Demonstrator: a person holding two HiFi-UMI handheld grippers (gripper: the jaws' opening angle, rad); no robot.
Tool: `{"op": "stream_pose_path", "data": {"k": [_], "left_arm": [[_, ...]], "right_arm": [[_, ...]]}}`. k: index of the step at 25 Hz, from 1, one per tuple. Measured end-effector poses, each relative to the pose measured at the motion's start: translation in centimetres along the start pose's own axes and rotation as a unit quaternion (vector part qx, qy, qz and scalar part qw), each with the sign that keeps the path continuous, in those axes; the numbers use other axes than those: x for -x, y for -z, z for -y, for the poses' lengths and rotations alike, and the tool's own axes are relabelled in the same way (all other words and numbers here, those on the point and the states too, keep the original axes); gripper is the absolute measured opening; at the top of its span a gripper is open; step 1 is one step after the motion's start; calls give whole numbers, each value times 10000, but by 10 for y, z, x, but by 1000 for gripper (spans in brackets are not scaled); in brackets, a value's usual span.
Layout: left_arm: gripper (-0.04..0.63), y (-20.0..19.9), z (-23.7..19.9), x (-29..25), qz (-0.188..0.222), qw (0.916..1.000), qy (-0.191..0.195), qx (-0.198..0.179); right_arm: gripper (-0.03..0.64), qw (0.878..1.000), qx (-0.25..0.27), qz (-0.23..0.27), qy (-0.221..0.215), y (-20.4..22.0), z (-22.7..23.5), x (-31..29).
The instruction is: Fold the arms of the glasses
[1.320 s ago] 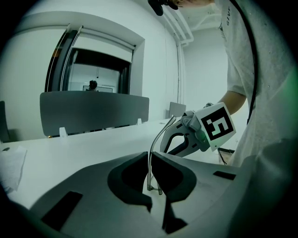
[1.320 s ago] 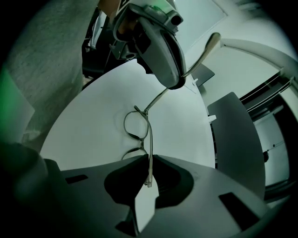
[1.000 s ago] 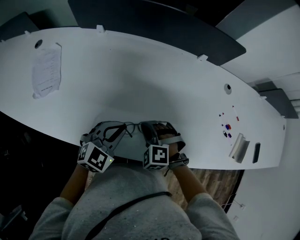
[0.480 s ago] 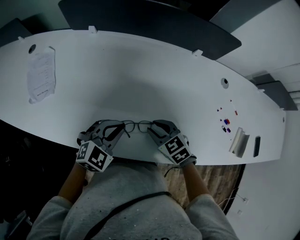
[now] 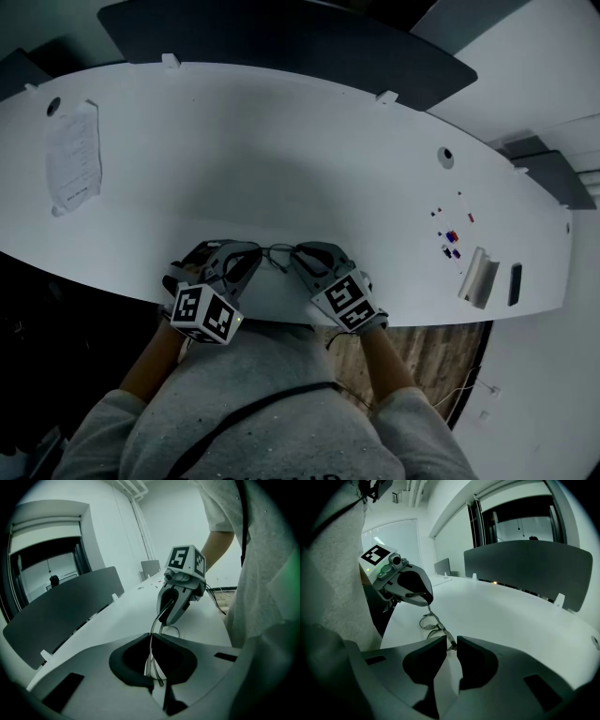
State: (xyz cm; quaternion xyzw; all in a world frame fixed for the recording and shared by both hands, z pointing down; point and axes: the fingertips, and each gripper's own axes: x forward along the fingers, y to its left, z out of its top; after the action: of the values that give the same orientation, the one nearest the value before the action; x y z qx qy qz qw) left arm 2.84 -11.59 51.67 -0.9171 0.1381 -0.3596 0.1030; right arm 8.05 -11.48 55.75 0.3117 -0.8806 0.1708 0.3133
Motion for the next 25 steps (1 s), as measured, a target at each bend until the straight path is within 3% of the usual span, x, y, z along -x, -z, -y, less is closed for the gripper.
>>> {"op": "stream_pose_path", "data": {"k": [8,11,13,18,25], "left_arm": [[25,3,9,-24,-382,9982,128,-452],[25,4,11,-28,-487,9974,164,-513],[25,5,12,-31,-531,9969,169,-565],[25,7,14,-35,-577,9955,206,-724],[25,8,14,-36,-496,9946,174,-899]], "right_arm": [[78,9996,-73,142,238,2,12,17],[78,9978,-354,476,309,-9,18,32],[78,9964,-394,738,119,-23,10,36],[64,9962,118,841,-210,-42,-12,24],[38,9942,1047,221,-113,-28,-17,2]]}}
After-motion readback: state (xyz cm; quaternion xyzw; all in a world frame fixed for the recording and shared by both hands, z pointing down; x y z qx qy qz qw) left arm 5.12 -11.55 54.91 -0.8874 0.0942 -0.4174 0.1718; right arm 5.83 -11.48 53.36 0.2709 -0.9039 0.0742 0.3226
